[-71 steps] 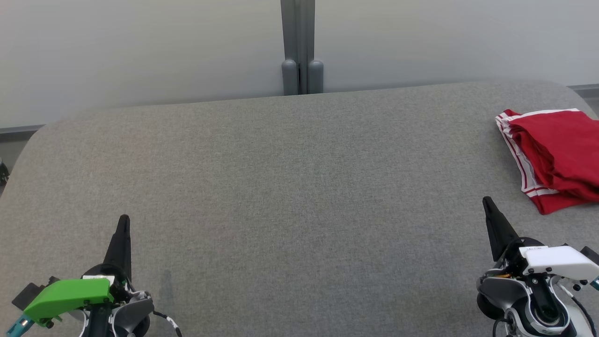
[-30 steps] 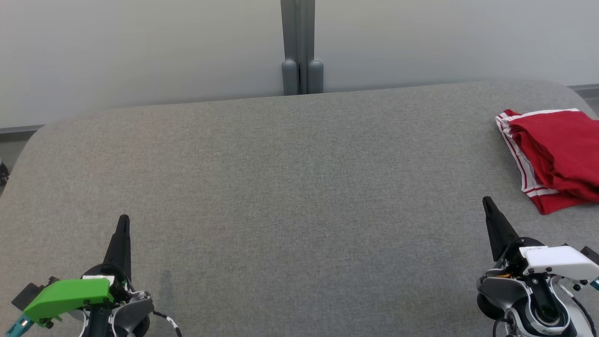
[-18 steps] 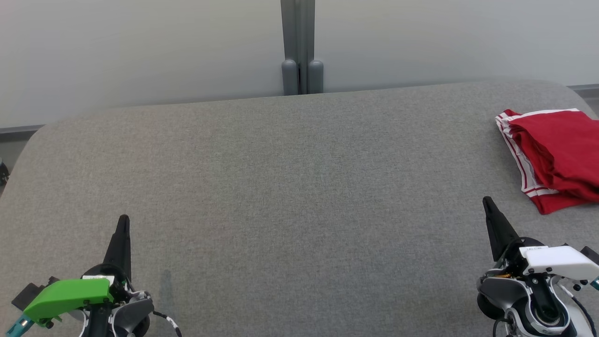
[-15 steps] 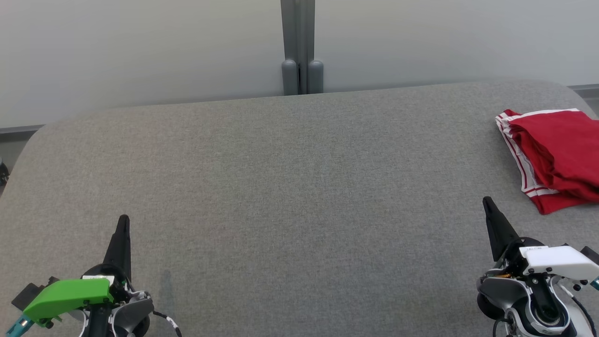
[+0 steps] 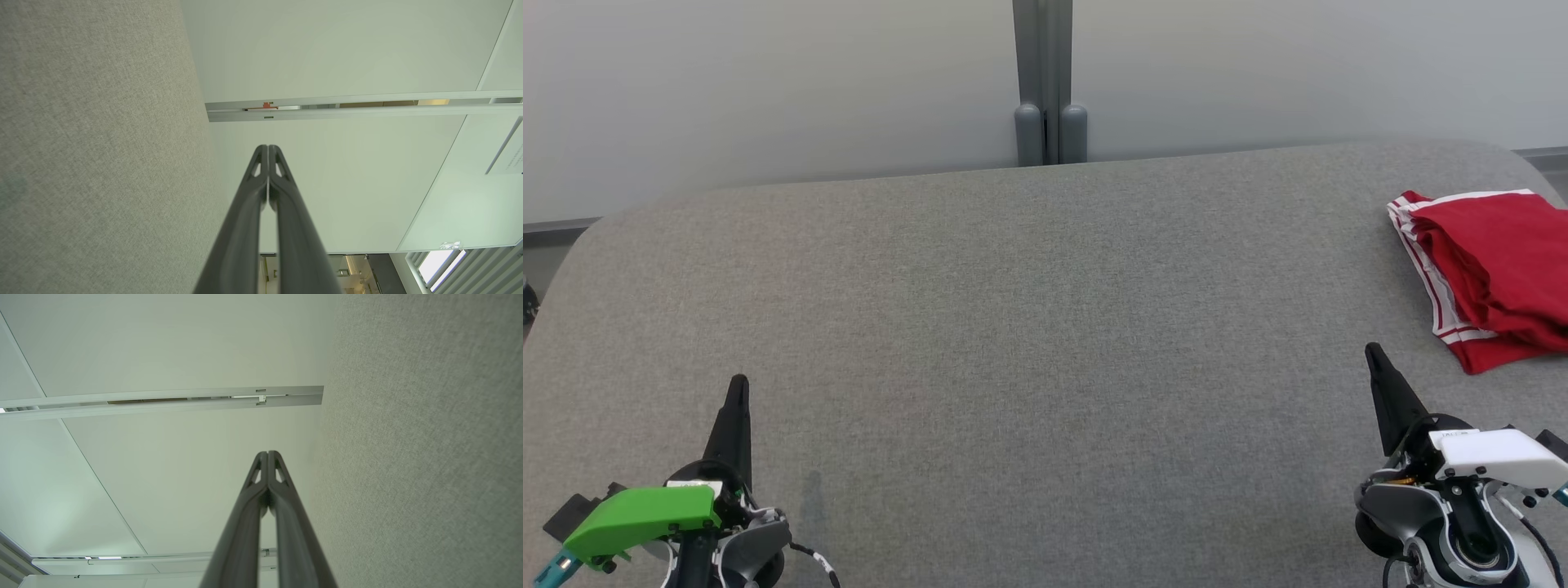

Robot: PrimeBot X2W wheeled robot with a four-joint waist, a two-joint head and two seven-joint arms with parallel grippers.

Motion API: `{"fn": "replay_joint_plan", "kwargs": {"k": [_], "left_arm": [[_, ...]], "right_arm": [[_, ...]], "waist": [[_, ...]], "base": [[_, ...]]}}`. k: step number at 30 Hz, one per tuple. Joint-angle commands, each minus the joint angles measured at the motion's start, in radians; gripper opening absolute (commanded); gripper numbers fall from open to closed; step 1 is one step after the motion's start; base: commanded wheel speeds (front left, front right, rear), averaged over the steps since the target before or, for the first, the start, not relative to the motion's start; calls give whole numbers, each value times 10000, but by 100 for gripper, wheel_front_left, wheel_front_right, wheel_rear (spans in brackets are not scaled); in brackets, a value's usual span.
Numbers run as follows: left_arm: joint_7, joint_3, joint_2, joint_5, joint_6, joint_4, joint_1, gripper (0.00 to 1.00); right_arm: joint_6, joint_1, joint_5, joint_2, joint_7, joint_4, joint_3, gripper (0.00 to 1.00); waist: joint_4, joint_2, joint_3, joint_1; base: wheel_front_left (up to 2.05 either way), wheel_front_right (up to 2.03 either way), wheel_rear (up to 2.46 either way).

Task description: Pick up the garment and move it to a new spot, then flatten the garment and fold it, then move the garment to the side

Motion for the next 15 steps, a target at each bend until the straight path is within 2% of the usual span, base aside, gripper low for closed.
{"fn": "replay_joint_plan", "kwargs": {"k": [1,15], "left_arm": [[39,33,0,72,-53,10,-155,0],[41,36,-1,75,-52,10,-155,0]], "right_arm": [[8,-76,-42,0,36,24,-20,0],[8,-77,-47,1,41,24,-25,0]], "waist": [[0,0,0,0],[0,0,0,0]], "base": [[0,0,0],[0,0,0]]}}
